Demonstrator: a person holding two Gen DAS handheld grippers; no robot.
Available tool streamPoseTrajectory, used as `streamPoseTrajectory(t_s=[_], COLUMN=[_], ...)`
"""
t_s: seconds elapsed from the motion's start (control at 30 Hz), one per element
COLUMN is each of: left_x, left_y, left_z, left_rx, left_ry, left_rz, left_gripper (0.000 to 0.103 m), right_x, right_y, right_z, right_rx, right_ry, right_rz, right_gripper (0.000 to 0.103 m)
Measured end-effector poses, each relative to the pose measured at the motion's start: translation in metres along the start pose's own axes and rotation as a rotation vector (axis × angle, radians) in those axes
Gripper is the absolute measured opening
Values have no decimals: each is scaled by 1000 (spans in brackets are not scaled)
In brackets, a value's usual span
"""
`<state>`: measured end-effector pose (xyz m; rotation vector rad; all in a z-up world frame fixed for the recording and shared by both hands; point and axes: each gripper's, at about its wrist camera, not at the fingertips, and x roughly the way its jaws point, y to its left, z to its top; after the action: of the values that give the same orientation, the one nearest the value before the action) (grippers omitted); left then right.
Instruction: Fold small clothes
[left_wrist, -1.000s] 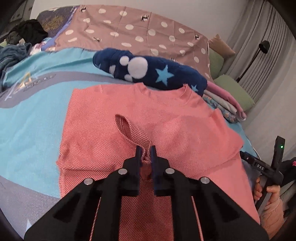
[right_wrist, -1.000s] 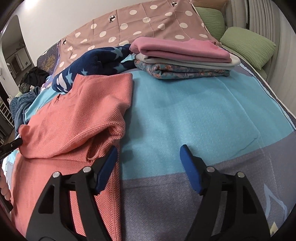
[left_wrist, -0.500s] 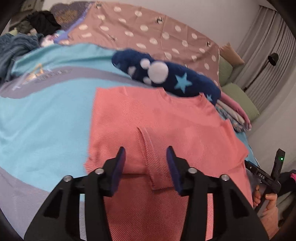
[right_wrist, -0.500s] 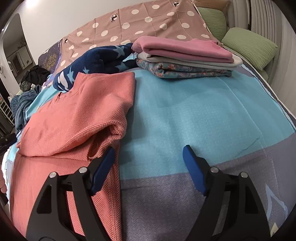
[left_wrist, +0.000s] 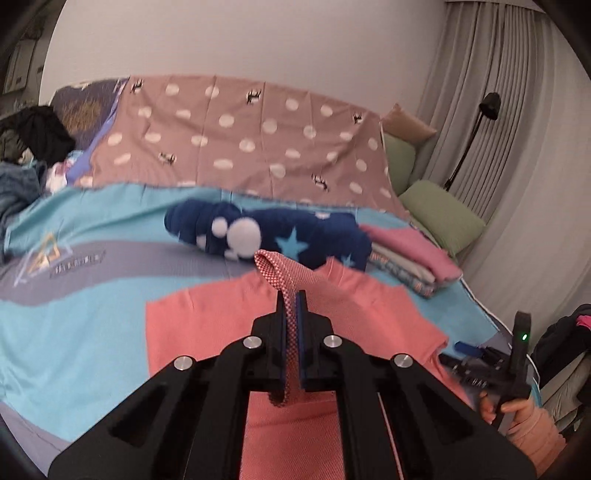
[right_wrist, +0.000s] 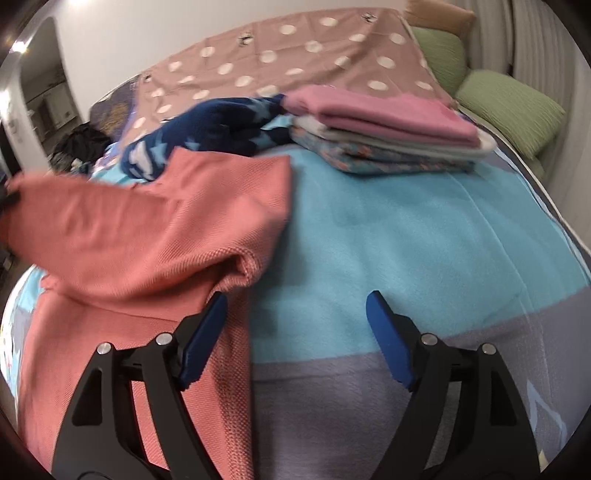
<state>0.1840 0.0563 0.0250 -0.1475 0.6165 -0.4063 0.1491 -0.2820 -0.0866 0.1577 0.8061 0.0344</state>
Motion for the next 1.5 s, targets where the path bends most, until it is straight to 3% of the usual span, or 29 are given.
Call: streamPoseTrajectory(t_s=[0.23, 0.33, 0.43, 0.5, 0.57, 0.7, 0.8, 0.83, 0.9, 0.97, 1.03, 1.1, 1.13, 1.2, 1.27, 1.3, 1.33, 1.4, 1.5], left_x=[8, 11, 16, 27, 50, 76, 58, 52, 42, 34, 32, 42, 50, 73, 93, 91, 87, 85, 81], left_y=[-7, -2, 13, 31, 52, 82, 87, 88, 86, 80, 72, 60, 53, 49, 50, 51, 53, 59, 62], left_z=[16, 14, 7, -6, -29, -73, -80, -78, -73, -67, -57, -53, -53, -63, -81, -82, -80, -81, -81], left_rx=[58, 53, 67, 48, 26, 3, -9, -16, -16, -10, -14, -15, -10, -5, 3, 0, -21, -55, -76], left_ry=[15, 15, 7, 52, 155, 299, 258, 247, 223, 180, 144, 141, 155, 219, 267, 245, 240, 241, 230], left_rz=[29, 57, 166, 192, 234, 355, 368, 373, 366, 347, 296, 253, 243, 218, 240, 229, 214, 183, 164], left_gripper=[4, 4, 4, 5, 8, 10, 26, 27, 27, 27, 27, 27, 27, 27, 28, 28, 28, 28, 28], right_x=[0, 11, 23, 22, 20, 18, 12, 9, 1, -14, -25, -27, -25, -15, 6, 31, 41, 36, 29], right_y=[28, 42, 29, 4, -11, -6, 1, 3, 6, 5, 8, 13, 18, 26, 28, 23, 18, 9, 16], right_z=[12, 16, 17, 15, 10, 5, 1, 0, -1, 3, 11, 24, 30, 37, 36, 27, 18, 16, 16], right_rx=[-96, -162, -140, -20, 59, 8, -12, -14, -8, 27, 44, 50, 46, 33, 17, 8, 23, 56, 20], right_ry=[-7, 7, -7, 18, 33, 54, 79, 82, 84, 45, -1, -36, -48, -61, 8, 110, 135, 116, 126], right_rz=[37, -107, -309, -229, -152, -190, -233, -236, -222, -161, -108, -37, 8, 78, 54, -39, -42, 2, -41], right_gripper=[82, 82, 77, 78, 78, 79, 81, 81, 80, 73, 46, 30, 27, 27, 27, 27, 26, 26, 26])
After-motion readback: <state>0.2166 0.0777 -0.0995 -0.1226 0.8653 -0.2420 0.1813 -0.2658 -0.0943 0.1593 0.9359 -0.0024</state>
